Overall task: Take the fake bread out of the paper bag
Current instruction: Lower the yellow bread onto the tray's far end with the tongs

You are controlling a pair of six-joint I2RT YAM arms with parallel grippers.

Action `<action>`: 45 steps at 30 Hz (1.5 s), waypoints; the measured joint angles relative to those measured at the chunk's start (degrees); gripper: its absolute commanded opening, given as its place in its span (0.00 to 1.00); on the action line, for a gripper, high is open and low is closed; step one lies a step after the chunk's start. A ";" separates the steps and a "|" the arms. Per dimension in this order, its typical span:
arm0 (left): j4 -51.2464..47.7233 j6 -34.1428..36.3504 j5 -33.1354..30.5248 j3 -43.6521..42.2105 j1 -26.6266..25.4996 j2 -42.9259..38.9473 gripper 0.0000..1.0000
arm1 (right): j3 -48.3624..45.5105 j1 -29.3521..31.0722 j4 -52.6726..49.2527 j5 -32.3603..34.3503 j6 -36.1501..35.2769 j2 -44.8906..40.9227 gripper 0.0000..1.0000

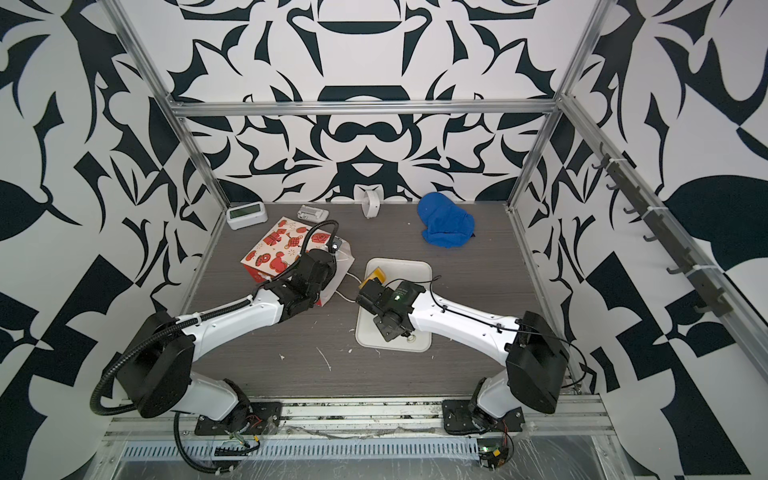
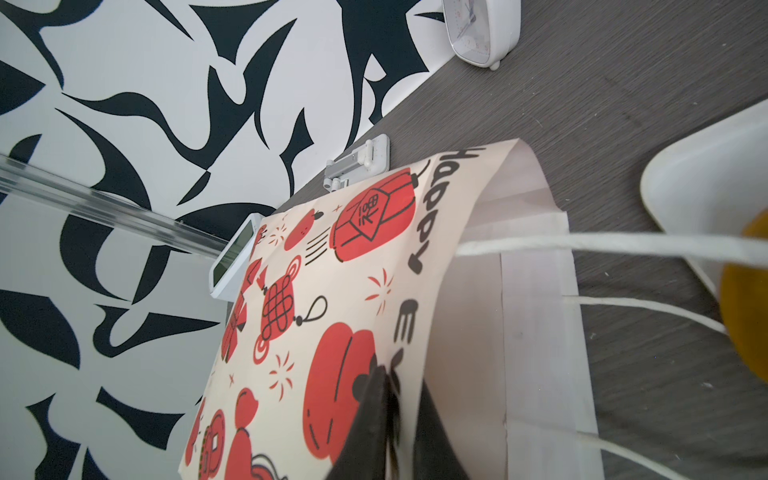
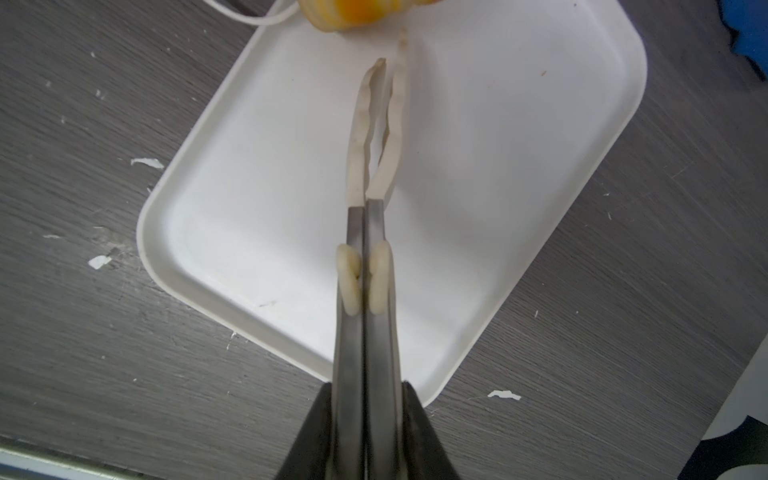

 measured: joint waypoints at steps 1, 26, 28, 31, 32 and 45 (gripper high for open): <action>0.00 0.00 0.00 0.00 0.00 0.00 0.12 | -0.02 0.00 -0.02 0.17 0.07 -0.28 0.21; -0.02 0.00 0.00 0.00 0.02 0.00 0.12 | -1.25 0.00 5.66 1.46 -0.46 -3.43 0.23; 0.00 0.00 0.00 0.00 0.02 0.00 0.12 | -1.25 0.00 6.19 1.49 -0.70 -2.34 0.22; 0.00 0.00 0.00 0.00 0.02 0.00 0.12 | -1.25 0.02 7.13 1.46 -0.74 -1.53 0.22; 0.00 0.00 0.00 0.00 0.02 0.00 0.12 | -1.25 0.11 7.23 1.49 -0.68 -1.55 0.22; 0.00 0.00 0.00 0.00 0.02 0.00 0.12 | -6.93 0.07 8.07 0.42 1.66 -13.44 0.25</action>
